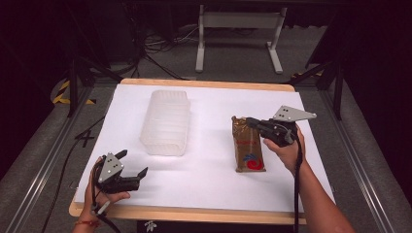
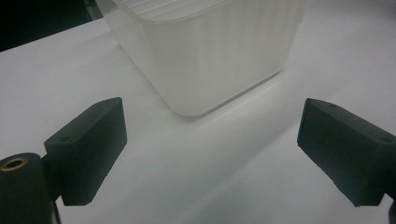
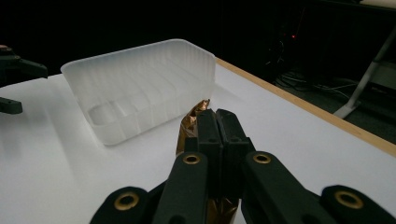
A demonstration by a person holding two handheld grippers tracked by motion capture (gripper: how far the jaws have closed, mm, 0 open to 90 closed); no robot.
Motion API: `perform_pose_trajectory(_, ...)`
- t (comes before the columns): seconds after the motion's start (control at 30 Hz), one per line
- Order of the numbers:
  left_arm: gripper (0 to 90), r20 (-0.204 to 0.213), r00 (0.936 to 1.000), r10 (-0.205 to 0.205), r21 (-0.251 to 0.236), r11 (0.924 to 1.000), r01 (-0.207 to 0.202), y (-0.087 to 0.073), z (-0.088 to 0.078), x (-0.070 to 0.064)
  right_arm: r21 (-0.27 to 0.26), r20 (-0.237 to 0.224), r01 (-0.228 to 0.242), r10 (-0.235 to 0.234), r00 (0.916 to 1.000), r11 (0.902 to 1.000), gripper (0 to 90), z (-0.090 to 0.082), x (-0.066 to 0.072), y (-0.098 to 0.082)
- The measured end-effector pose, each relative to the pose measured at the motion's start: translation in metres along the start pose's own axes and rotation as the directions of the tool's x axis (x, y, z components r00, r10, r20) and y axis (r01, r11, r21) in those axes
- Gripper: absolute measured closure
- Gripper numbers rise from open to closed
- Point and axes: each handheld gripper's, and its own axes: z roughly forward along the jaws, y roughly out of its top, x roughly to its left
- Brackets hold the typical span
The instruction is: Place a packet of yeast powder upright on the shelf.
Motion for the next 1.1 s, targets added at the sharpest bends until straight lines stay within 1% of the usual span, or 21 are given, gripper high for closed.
perform_pose_trajectory(0.07, 9.0, 0.0, 1.0, -0.002, -0.001, 1.0, 0.002, 0.0, 0.0, 0.0, 0.0, 0.005, 0.019, -0.019, 0.9998, 0.9998, 89.3, 0.001, 0.002, 0.005)
perform_pose_trajectory(0.3, 9.0, -0.001, 1.0, -0.001, 0.0, 1.0, 0.001, 0.0, -0.001, 0.0, -0.005, -0.003, 0.035, -0.036, 0.9994, 0.9994, 89.3, 0.005, 0.006, 0.016)
perform_pose_trajectory(0.33, 9.0, -0.002, 1.0, 0.001, 0.0, 1.0, -0.001, 0.0, -0.001, 0.0, -0.008, -0.003, 0.045, -0.045, 0.999, 0.999, 89.3, 0.006, 0.006, 0.018)
perform_pose_trajectory(0.4, 9.0, 0.001, 1.0, 0.0, -0.005, 1.0, 0.0, 0.0, -0.001, 0.0, -0.008, -0.003, 0.043, -0.043, 0.9991, 0.9991, 89.3, 0.008, 0.007, 0.021)
perform_pose_trajectory(0.43, 9.0, 0.003, 1.0, -0.006, -0.006, 1.0, 0.006, 0.0, -0.001, 0.0, -0.013, -0.003, 0.051, -0.051, 0.9987, 0.9986, 89.3, 0.009, 0.006, 0.023)
perform_pose_trajectory(0.67, 9.0, 0.001, 1.0, 0.0, 0.0, 1.0, 0.0, 0.0, -0.001, 0.0, -0.028, -0.015, 0.054, -0.055, 0.9984, 0.9981, 89.3, 0.018, 0.005, 0.03)
perform_pose_trajectory(0.7, 8.9, 0.002, 1.0, 0.001, 0.0, 1.0, -0.001, 0.0, 0.0, 0.0, -0.029, -0.013, 0.049, -0.05, 0.9987, 0.9984, 89.3, 0.019, 0.005, 0.031)
perform_pose_trajectory(0.83, 8.9, 0.001, 1.0, 0.001, -0.001, 1.0, -0.001, 0.0, -0.001, 0.0, -0.034, -0.021, 0.064, -0.064, 0.9977, 0.9974, 89.3, 0.025, 0.006, 0.037)
perform_pose_trajectory(0.9, 8.9, 0.002, 1.0, -0.001, -0.001, 1.0, 0.001, 0.0, -0.001, 0.0, -0.035, -0.017, 0.067, -0.068, 0.9975, 0.9971, 89.3, 0.027, 0.007, 0.039)
perform_pose_trajectory(0.97, 8.9, 0.003, 1.0, -0.001, -0.002, 1.0, 0.001, -0.001, -0.001, 0.0, -0.044, -0.025, 0.06, -0.061, 0.9978, 0.9972, 89.4, 0.029, 0.007, 0.043)
perform_pose_trajectory(1.1, 8.9, 0.011, 0.9999, -0.004, -0.004, 1.0, 0.004, 0.0, -0.001, 0.001, -0.036, -0.026, 0.071, -0.072, 0.997, 0.9968, 89.4, 0.035, 0.009, 0.05)
